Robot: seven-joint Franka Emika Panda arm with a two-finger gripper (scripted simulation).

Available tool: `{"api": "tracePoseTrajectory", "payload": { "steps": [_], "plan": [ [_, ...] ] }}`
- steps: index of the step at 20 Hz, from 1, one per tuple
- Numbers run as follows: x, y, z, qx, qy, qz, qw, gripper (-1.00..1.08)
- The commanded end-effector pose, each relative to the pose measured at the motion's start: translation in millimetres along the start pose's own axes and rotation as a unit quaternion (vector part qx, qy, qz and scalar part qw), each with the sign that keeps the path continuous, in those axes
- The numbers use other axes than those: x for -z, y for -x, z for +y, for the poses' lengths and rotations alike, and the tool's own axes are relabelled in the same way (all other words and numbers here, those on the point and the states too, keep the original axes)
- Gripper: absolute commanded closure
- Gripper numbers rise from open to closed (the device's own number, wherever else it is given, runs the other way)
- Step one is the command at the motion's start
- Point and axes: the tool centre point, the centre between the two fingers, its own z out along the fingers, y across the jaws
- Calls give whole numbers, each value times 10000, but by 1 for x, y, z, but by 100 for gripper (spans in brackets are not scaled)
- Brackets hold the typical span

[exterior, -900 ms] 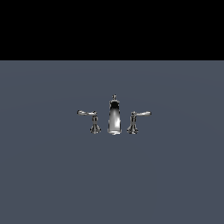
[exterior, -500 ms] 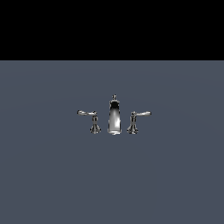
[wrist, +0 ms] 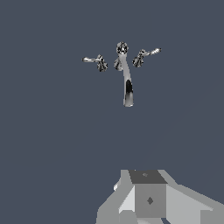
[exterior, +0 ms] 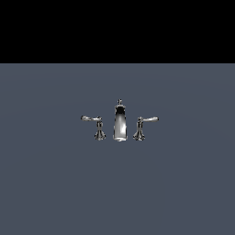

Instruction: Turn on the faucet by rotating a designated handle.

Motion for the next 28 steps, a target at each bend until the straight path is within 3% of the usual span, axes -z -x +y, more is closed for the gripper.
{"api": "tracePoseTrajectory", "payload": {
  "steps": [1, 7, 14, 28],
  "plan": [
    [-11, -4, -9, -224, -1, 3, 9997, 108],
    [-42, -17, -34, -865, -4, 15, 9962, 108],
    [-79, -38, -61, -1623, -10, 28, 9867, 108],
    [-151, -90, -104, -3064, -33, 50, 9519, 108]
  ]
}}
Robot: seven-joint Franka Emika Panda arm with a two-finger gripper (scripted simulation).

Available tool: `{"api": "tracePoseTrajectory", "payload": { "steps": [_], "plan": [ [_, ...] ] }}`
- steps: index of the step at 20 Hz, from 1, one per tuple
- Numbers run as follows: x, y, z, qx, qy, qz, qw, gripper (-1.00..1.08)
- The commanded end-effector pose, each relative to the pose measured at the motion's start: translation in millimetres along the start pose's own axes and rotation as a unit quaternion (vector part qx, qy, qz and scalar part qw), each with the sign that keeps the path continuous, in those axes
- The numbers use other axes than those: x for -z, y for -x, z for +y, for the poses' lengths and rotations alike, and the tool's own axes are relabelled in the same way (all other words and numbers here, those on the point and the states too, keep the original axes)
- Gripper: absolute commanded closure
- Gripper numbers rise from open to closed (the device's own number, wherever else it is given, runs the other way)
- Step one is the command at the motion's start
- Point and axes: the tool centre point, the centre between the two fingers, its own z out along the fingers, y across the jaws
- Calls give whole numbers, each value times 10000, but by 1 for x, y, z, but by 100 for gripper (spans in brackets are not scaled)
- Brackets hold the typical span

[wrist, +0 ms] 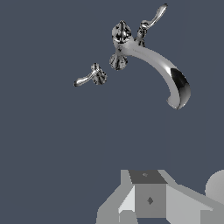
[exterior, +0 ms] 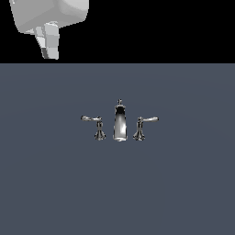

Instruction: Turn on the faucet by rotating a designated handle.

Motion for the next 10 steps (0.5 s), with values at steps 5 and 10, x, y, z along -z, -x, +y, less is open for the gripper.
{"api": "tracePoseTrajectory", "payload": {
  "steps": [5, 10],
  "plan": [
    [-31, -13, -27, -648, -17, 7, 9979, 108],
    [-53, -25, -44, -1104, -23, 13, 9939, 108]
  ]
}}
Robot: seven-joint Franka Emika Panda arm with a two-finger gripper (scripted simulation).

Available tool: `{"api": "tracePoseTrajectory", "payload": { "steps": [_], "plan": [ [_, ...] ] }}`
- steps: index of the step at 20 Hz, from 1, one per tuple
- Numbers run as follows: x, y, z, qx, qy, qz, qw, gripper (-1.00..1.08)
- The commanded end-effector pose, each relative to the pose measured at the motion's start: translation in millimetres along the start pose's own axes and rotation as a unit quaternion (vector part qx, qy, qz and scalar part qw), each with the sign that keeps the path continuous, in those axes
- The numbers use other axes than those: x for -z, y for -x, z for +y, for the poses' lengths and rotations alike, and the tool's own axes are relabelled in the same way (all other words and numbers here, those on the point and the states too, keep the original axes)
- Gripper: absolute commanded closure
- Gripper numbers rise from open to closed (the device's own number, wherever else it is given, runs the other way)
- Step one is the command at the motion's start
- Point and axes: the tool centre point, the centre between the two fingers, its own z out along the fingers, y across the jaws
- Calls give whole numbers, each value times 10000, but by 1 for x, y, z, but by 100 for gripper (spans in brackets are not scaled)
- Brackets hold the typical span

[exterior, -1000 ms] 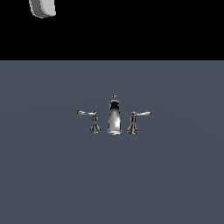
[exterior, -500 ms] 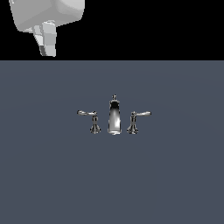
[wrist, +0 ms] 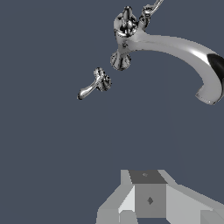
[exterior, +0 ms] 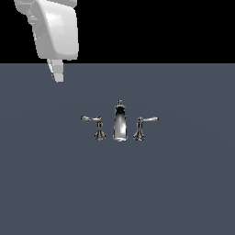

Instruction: Turn on the faucet by rotating a designated handle.

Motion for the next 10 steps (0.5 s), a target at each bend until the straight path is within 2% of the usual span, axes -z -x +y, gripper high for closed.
{"api": "tracePoseTrajectory", "payload": {
  "steps": [1, 10],
  "plan": [
    [-11, -4, -10, -231, -8, 3, 9997, 108],
    [-48, -24, -40, -996, -11, 24, 9950, 108]
  ]
}}
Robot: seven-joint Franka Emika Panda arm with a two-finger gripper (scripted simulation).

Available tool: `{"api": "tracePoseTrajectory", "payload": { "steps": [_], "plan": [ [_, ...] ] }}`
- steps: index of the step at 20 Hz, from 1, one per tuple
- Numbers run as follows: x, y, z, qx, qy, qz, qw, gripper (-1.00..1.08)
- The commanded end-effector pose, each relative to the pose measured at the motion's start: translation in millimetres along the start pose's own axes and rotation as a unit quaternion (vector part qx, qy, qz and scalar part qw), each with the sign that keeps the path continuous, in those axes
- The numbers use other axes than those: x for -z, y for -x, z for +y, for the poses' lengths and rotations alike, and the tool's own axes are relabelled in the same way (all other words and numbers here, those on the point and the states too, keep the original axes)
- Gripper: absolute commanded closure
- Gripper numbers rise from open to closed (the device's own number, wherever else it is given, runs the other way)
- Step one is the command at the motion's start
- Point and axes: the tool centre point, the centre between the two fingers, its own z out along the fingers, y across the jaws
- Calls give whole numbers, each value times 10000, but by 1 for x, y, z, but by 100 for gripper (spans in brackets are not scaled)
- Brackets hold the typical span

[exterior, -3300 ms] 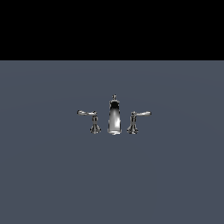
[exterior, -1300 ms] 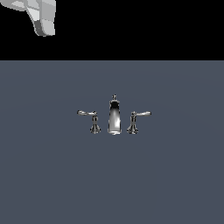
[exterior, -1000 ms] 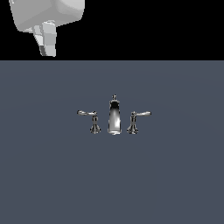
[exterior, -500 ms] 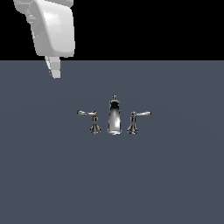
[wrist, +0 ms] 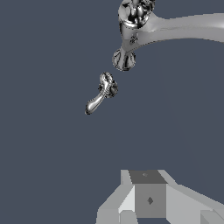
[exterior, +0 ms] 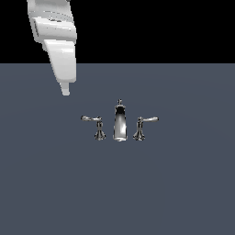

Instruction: Turn on the faucet by rotating a designated handle.

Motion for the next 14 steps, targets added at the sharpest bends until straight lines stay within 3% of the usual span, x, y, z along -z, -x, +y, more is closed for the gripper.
{"api": "tracePoseTrajectory", "payload": {
  "steps": [1, 14],
  "plan": [
    [-11, -4, -9, -217, -3, 8, 9998, 108],
    [-71, -40, -55, -1458, 17, 76, 9893, 108]
  ]
}}
